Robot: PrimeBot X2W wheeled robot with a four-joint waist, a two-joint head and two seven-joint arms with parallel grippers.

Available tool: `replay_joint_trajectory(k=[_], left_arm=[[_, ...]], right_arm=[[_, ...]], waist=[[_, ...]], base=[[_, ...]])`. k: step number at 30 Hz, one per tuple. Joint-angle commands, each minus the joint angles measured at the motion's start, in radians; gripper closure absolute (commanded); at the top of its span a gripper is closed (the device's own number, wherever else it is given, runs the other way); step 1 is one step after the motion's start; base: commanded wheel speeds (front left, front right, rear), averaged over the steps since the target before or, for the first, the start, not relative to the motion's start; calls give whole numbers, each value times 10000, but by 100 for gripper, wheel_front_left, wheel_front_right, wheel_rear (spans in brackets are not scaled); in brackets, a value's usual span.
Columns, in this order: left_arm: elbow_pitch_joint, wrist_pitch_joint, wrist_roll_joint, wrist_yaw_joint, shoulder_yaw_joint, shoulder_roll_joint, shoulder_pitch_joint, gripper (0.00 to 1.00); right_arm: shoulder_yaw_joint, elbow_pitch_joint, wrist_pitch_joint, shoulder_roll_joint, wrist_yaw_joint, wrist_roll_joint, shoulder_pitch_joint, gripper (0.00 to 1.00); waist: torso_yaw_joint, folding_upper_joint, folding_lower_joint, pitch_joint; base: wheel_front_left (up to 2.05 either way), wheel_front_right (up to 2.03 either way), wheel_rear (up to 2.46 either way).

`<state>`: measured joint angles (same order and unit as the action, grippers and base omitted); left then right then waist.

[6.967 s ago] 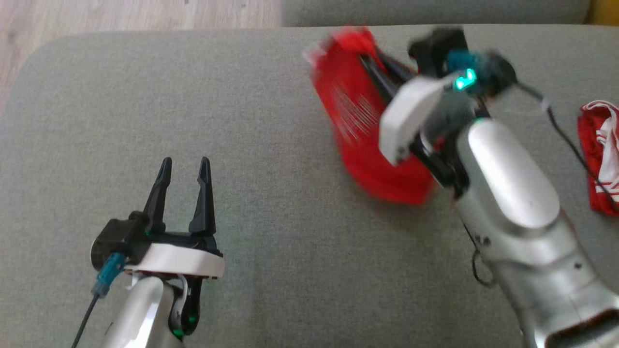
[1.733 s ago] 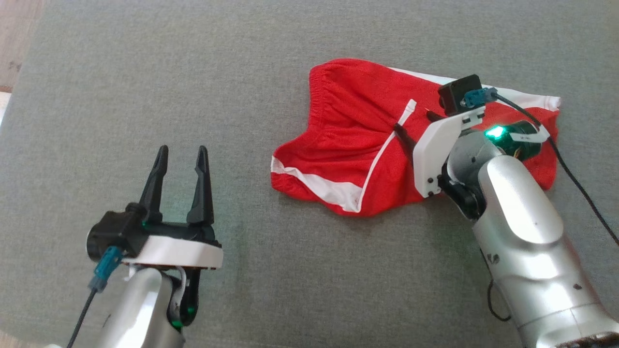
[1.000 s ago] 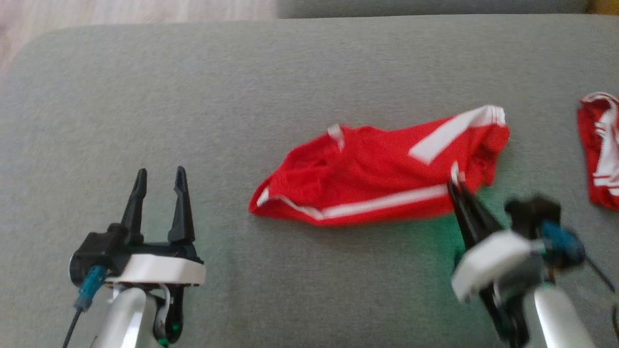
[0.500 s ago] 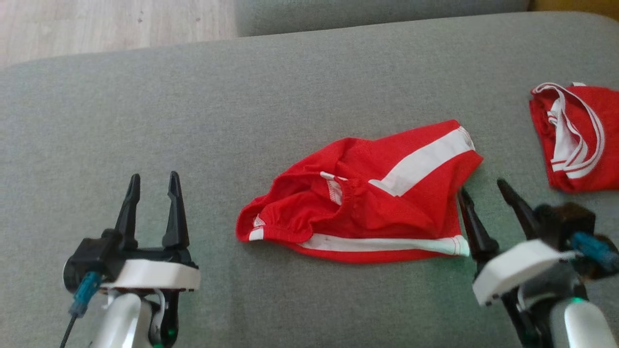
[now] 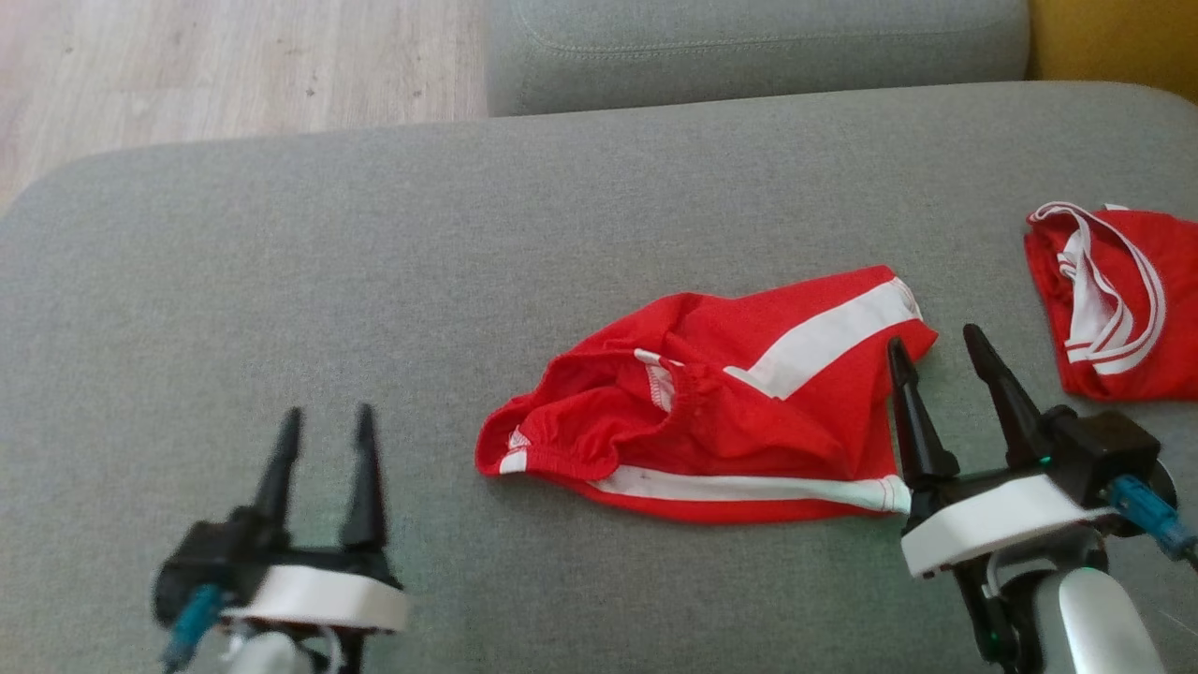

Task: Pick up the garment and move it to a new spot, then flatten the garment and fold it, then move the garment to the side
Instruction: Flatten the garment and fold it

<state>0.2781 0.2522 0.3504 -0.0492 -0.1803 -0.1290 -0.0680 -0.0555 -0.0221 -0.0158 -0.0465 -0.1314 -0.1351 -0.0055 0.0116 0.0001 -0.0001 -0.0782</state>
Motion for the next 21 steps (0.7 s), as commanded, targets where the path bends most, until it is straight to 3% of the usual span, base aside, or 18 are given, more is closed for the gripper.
replay_joint_trajectory(k=[1, 3, 8, 13, 16, 21], left_arm=[[-360, -41, -176, -199, -164, 38, -492, 0], [-363, -152, -228, -309, -465, 116, -632, 0], [-25, -1106, -270, -735, -2610, 523, -1628, 0], [652, -1950, 1092, -808, -4700, 745, -2938, 0], [1163, -2343, 1907, -811, -5323, 770, -3623, 0], [2113, -2676, 2583, -806, -5534, 781, -4388, 0]], right_arm=[[-293, -246, 133, -45, 7, -61, -254, 0], [-303, -218, 148, -44, 7, -54, -270, 0], [-282, -123, 221, -40, 7, -80, -313, 0], [-352, -25, 299, -39, 7, -182, -446, 0], [-453, 34, 363, -39, 7, -260, -588, 0], [-483, 150, 493, -38, 7, -379, -688, 0]], waist=[[-24, -1, 1, -69], [-39, -1, 1, -104], [-206, -1, 1, -377], [-557, -1, 1, -697], [-826, -1, 1, -834], [-1162, -1, 1, -994]], base=[[0, 0, 0], [0, 0, 0], [0, 0, 0], [0, 0, 0], [0, 0, 0], [0, 0, 0]])
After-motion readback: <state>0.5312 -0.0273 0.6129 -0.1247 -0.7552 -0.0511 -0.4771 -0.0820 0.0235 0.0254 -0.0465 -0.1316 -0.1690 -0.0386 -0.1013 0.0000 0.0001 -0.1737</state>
